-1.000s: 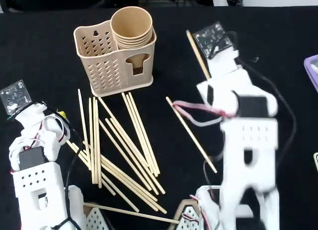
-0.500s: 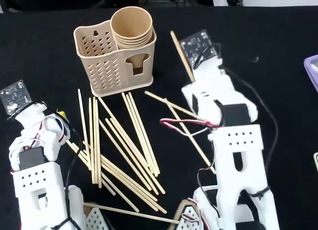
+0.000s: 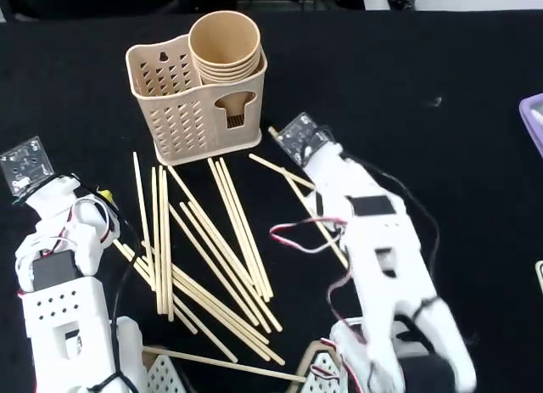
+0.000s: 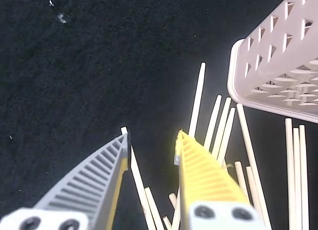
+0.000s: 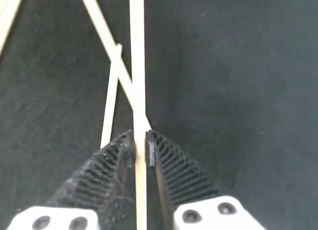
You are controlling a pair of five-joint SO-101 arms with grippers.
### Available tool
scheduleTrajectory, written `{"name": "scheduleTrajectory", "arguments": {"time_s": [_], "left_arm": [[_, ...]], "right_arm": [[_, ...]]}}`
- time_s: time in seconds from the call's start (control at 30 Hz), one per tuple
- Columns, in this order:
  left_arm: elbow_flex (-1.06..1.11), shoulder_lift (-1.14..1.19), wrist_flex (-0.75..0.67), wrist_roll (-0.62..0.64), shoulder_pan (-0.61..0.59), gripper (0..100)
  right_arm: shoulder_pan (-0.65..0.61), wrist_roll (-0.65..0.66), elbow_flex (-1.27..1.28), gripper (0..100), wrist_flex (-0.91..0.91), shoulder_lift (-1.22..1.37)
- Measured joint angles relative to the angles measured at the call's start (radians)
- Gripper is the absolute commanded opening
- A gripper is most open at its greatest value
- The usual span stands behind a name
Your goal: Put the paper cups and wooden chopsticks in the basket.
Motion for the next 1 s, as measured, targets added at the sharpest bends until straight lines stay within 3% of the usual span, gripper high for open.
{"name": "scheduleTrajectory", "arguments": {"time_s": [0.17,0.23,0.6,1.0], "left_arm": [[0.000,0.000,0.000,0.000,0.000,16],[0.000,0.000,0.000,0.000,0.000,16],[0.000,0.000,0.000,0.000,0.000,16],[0.000,0.000,0.000,0.000,0.000,16]], "right_arm": [[0.002,0.046,-0.127,19.2,-0.006,0.236],[0.002,0.052,-0.163,21.1,-0.006,0.308],[0.002,0.057,-0.285,20.2,-0.012,0.511],[0.075,0.129,-0.370,0.8,-0.015,0.611]]}}
